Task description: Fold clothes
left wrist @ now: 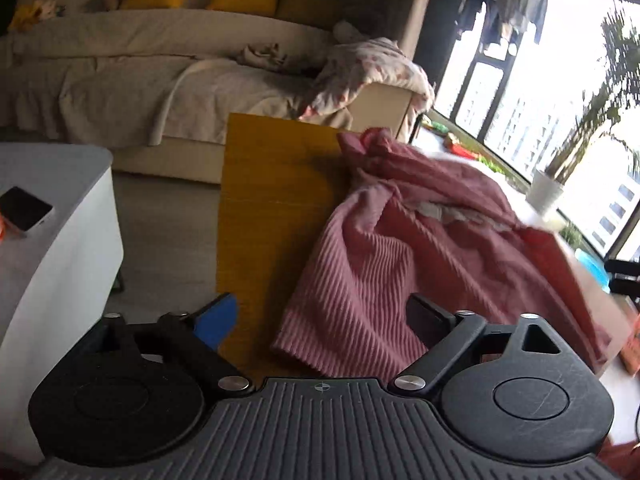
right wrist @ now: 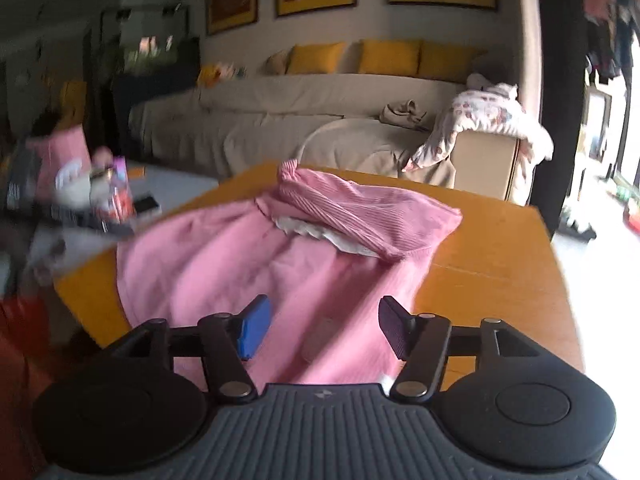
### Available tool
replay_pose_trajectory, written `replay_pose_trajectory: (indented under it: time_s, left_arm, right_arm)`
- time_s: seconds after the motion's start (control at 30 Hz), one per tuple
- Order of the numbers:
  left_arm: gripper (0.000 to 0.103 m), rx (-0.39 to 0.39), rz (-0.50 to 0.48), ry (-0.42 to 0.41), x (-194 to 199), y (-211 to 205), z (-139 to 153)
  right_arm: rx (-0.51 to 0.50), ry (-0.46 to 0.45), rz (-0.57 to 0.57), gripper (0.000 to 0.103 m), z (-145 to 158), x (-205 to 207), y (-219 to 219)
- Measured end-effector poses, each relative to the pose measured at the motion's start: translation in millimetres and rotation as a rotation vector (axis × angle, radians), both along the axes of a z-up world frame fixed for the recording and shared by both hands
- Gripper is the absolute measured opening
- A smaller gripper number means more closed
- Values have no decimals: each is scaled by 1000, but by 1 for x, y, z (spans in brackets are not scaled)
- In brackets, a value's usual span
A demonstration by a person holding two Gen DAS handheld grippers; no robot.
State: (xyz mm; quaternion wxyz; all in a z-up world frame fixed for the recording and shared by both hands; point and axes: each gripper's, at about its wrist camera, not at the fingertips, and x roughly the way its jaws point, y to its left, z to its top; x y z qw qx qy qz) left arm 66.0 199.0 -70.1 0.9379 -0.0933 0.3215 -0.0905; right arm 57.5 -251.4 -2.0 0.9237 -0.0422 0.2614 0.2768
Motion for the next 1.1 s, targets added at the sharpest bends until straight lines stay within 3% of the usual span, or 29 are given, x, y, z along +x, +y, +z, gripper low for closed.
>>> replay_pose_trajectory:
  time_s: [0.1,0.17,0.23,0.27,0.3,0.33,0.43,0.5,0.57,0.7,0.77,0.87,0.9,0.93,1.0,1.1]
  left_arm:
    - [89,22,-14,-3,7,-6,-9]
    - [81,79,-16,-22,10,-14,-12]
    - [46,161,-15,-39,10,-25,-14]
    - [39,199,-27,-44,9,-31,-13]
    - [21,236,-41,-49,7,-37,-12]
    - [10,273,-54,-54,6,-43,-10]
    - [8,368,-107,-111,0,-64,9]
    - [8,385,-165,-157,-6,-79,27]
    - [7,349,-249,-164,-12,-94,37]
    - [7,307,-414,-66,-20,-126,20]
    - [7,301,-437,-39,-26,-134,12]
    - [15,257,-368,-87,-36,-121,22]
    - [29,238,-328,-111,-38,-114,28]
    - [56,240,-261,-135,-39,-106,32]
    - [76,245,-122,-158,-38,-88,35]
    - [77,234,62,-130,-30,-63,27]
  right_arm:
    - [54,44,-21,62,-11,2,1]
    - [71,68,-39,64,-20,2,0]
    - [102,93,-68,64,-26,5,-6]
    - [120,104,-84,65,-28,5,-8]
    - [140,113,-101,65,-30,6,-13]
    - [164,121,-119,65,-32,8,-18]
    - [233,150,-163,65,-37,13,-30]
    - [274,168,-184,65,-41,16,-36]
    - [296,176,-193,66,-44,18,-40]
    - [294,177,-194,68,-48,17,-38]
    - [285,170,-190,68,-46,15,-36]
    - [261,150,-183,68,-40,16,-33]
    - [251,142,-175,68,-37,17,-31]
    - [240,133,-166,69,-35,18,-28]
    - [229,121,-149,70,-32,21,-21]
    - [235,120,-126,71,-32,23,-9]
